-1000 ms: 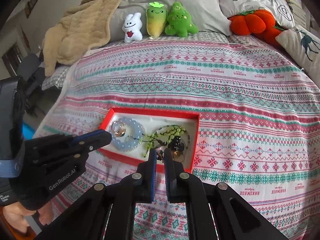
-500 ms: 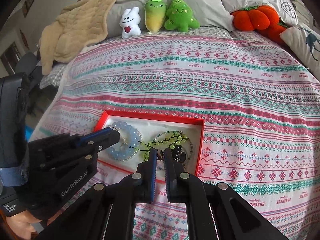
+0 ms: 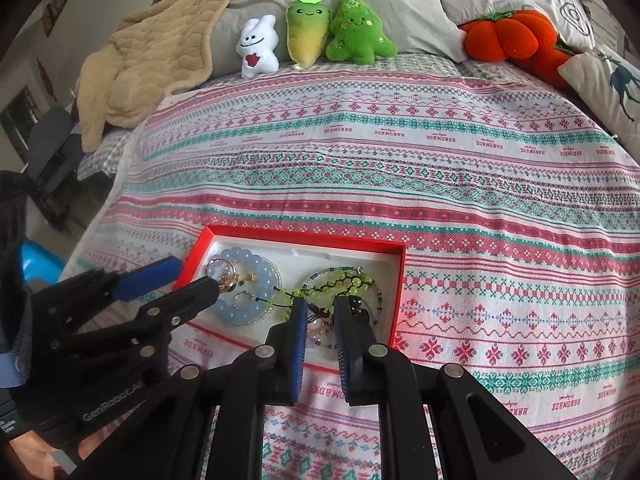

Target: Organize jewelry

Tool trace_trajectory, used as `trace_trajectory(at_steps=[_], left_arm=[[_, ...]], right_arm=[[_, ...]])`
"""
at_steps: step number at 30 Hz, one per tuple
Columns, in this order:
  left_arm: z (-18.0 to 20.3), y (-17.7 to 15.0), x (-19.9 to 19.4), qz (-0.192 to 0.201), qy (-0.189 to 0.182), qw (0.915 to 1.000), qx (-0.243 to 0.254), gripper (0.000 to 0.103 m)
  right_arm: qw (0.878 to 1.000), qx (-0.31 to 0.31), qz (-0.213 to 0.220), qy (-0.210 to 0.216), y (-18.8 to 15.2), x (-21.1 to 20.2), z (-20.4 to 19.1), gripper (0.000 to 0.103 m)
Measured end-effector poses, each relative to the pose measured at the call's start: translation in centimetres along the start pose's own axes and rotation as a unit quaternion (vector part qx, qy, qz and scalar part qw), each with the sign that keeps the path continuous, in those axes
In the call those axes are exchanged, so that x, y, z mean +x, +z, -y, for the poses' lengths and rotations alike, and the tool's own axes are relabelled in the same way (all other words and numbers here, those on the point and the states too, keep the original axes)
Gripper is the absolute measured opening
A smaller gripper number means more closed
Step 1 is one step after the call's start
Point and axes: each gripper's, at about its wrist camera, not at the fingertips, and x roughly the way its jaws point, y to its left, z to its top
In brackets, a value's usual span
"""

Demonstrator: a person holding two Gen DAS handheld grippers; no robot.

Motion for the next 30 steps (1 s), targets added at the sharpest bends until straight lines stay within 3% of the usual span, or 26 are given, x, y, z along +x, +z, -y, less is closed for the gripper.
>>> trace_trajectory(at_steps=[10,13,14,15,17,20,25,30], left_arm=[[-0.8,-0.6,-0.9,-0.007,0.016,0.9998,-0.006,0.066],[-1.0,-0.9,-1.2,-0.011,0.028,0.9995,-0.014,0.076],[-1.1,-1.1,-1.3,-0.011,0.035,0.9992,-0.019,0.082],[-1.2,-1.3,-1.4,-0.012,0.041,0.9988,-0.023,0.084],[-1.5,-1.7,-1.6,-0.022,0.053,0.9977,-0.035,0.087],[-1.8,-2.3,-1.8,-0.031,0.059,0.9964,-0.051,0.101],[-1.9,-3.5,-2.5,-0.035,0.068,0.9952,-0.062,0.102],[-2.0,-4.5,-2.7,-0.051,0.072,0.9935,-0.072,0.102]], right_arm=[[1.0,-0.003,-0.002,-0.003,-0.5,-1.0,-0.1,0.022],[1.0,0.0,-0.002,-0.006,-0.8,-1.5,0.0,0.042],[1.0,0.003,0.0,-0.007,-0.9,-1.7,0.1,0.064],[1.0,0.005,0.005,-0.008,-1.0,-2.0,0.2,0.074],[1.0,0.003,0.015,-0.017,-1.2,-2.7,0.2,0.074],[1.0,0.004,0.014,-0.026,-1.5,-3.3,0.3,0.079],[0.998,0.005,-0.006,-0.055,-2.6,-3.5,0.6,0.087],[0.997,0.009,-0.026,-0.071,-4.0,-3.3,0.8,0.103]])
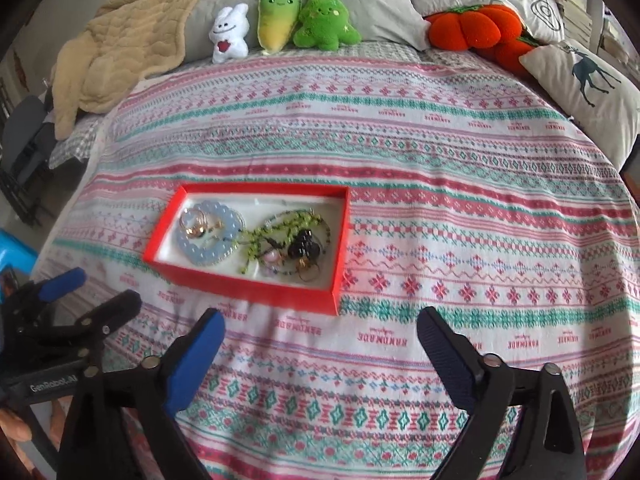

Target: Organize jewelry

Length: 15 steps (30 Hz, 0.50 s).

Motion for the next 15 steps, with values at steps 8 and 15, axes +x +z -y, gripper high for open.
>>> trace_trajectory(at_steps=[8,15], left_arm=[[0.6,-1.4,-0.7,-0.002,0.022,0.9997,0.007,0.102],[0.9,-1.9,-0.8,-0.008,0.027,0.9996,0.008,0.102]], right_arm=[[0.999,-0.016,-0.019,-0.03,-1.5,-0.4,-0.9,0.103],[0.998,-0.033,-0.029,-0.039,-2.1,-0.3,-1.9,0.103]])
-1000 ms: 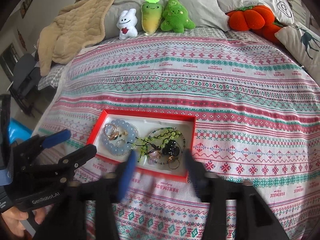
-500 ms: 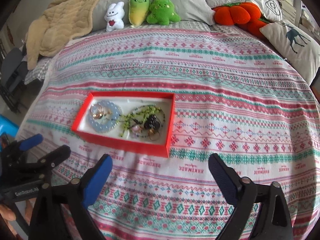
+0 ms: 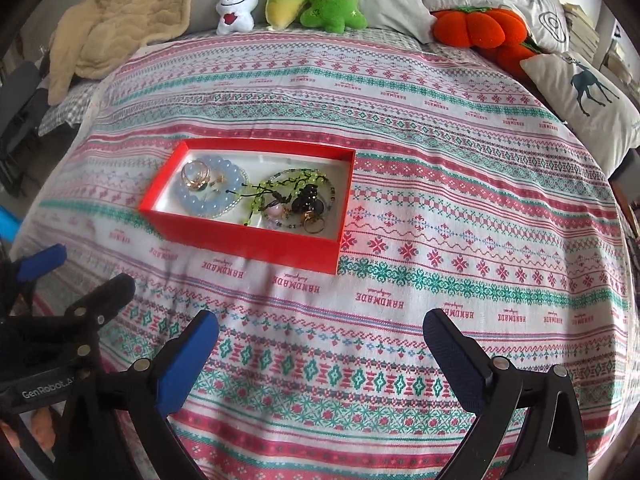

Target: Organize jewelry

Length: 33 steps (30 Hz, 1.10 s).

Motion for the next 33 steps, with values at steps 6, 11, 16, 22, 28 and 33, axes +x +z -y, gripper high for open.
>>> trace_trajectory(at_steps=[6,11,16,22,28,33], left_arm=[[0.22,-0.16,0.35,-0.007,0.006,1.0,0.002,0.102],[0.32,-0.17,0.7,-0.011,0.011,0.9999,0.003,0.102],[0.41,-0.26,0.73,-0.012,0.011,0.9999,0.004,0.102],[0.39,-0.28,0.8,-0.013,0.012,0.9998,0.002,0.102],[0.31,-0.34,0.85,-0.014,0.012,0.9998,0.003,0.102],[0.3,-0.29,0.85,-0.014,0.012,0.9998,0.003,0.102]], right_arm=[[1.0,0.005,-0.004,-0.003,0.04,0.1,0.39,0.103],[1.0,0.009,-0.006,-0.004,0.12,0.22,0.54,0.103],[1.0,0.008,-0.007,-0.004,0.14,0.26,0.53,0.103],[1.0,0.007,-0.008,-0.004,0.09,0.29,0.48,0.103],[1.0,0.007,-0.009,-0.004,0.11,0.29,0.46,0.103],[1.0,0.006,-0.009,-0.005,0.02,0.36,0.42,0.103]])
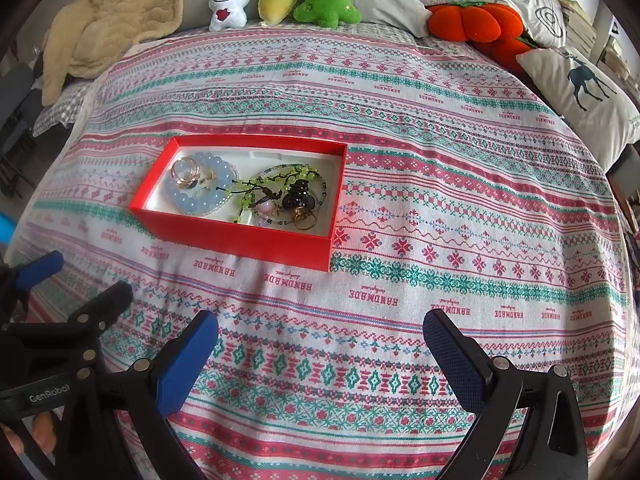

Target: Organize jewelry

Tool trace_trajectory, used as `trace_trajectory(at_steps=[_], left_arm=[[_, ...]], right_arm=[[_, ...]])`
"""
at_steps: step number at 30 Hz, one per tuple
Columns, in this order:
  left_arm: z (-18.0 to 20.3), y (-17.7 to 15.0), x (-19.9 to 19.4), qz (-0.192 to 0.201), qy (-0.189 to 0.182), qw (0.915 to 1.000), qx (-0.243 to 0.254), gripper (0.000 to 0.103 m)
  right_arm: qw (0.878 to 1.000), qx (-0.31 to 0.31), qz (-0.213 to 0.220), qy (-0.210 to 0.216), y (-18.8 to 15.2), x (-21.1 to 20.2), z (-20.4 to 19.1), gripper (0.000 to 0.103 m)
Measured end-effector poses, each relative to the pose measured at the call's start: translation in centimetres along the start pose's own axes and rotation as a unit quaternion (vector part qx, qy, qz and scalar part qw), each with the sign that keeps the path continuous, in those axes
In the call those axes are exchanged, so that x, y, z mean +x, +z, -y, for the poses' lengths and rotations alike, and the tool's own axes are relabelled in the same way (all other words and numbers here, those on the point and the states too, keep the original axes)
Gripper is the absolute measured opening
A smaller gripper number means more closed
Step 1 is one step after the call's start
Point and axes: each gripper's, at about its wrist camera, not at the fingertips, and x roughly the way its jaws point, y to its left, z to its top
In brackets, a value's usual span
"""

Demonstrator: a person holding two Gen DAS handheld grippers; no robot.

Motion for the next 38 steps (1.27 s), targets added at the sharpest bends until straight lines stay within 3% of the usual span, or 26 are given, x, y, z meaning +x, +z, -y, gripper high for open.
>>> trace_trajectory(at_steps=[38], left_arm=[[-0.86,-0.53,0.5,-0.005,0.004,1.0,0.002,0.102]], right_arm=[[1.0,0.007,0.001,-0.011,-0.09,0.23,0.53,0.103]])
